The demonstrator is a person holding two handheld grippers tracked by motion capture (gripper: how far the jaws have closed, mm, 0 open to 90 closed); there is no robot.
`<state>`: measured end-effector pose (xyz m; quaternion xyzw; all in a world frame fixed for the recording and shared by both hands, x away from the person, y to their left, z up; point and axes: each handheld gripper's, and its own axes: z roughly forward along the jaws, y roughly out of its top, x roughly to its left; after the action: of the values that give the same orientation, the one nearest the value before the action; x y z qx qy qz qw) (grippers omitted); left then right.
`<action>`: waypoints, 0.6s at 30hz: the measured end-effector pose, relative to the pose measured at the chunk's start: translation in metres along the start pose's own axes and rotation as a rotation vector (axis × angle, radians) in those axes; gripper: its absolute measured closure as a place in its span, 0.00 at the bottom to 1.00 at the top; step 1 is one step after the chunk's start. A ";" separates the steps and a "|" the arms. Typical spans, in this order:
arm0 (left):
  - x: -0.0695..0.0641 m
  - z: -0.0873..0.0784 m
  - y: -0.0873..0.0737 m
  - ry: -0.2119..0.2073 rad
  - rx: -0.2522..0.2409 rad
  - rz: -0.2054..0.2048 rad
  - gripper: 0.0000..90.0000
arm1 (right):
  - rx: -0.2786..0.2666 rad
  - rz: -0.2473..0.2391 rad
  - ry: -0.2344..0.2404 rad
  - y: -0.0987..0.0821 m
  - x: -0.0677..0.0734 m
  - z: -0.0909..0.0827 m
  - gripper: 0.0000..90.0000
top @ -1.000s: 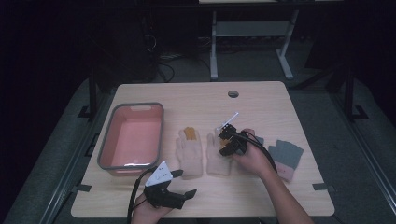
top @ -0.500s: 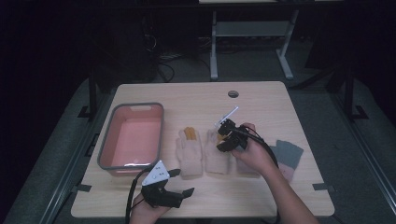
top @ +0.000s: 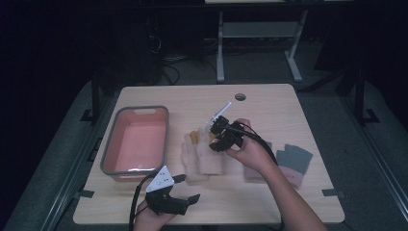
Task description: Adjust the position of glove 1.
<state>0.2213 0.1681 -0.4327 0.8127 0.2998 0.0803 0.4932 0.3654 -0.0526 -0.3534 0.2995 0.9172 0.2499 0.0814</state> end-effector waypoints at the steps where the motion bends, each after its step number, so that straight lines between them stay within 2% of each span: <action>1: 0.000 0.000 0.000 0.000 0.000 0.000 0.20 | 0.000 0.000 0.000 0.000 0.000 0.000 0.69; 6: 0.000 -0.002 0.001 0.000 -0.001 0.004 0.19 | 0.002 -0.025 0.033 0.016 0.007 0.014 0.69; 10: 0.001 -0.004 0.001 0.002 -0.011 -0.005 0.20 | 0.007 -0.036 0.057 0.021 0.010 0.022 0.69; 18: 0.000 -0.003 0.001 0.001 -0.011 0.002 0.19 | 0.017 -0.044 0.094 0.027 0.012 0.037 0.68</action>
<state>0.2206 0.1697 -0.4304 0.8102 0.2990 0.0829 0.4973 0.3804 -0.0117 -0.3714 0.2679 0.9284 0.2541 0.0410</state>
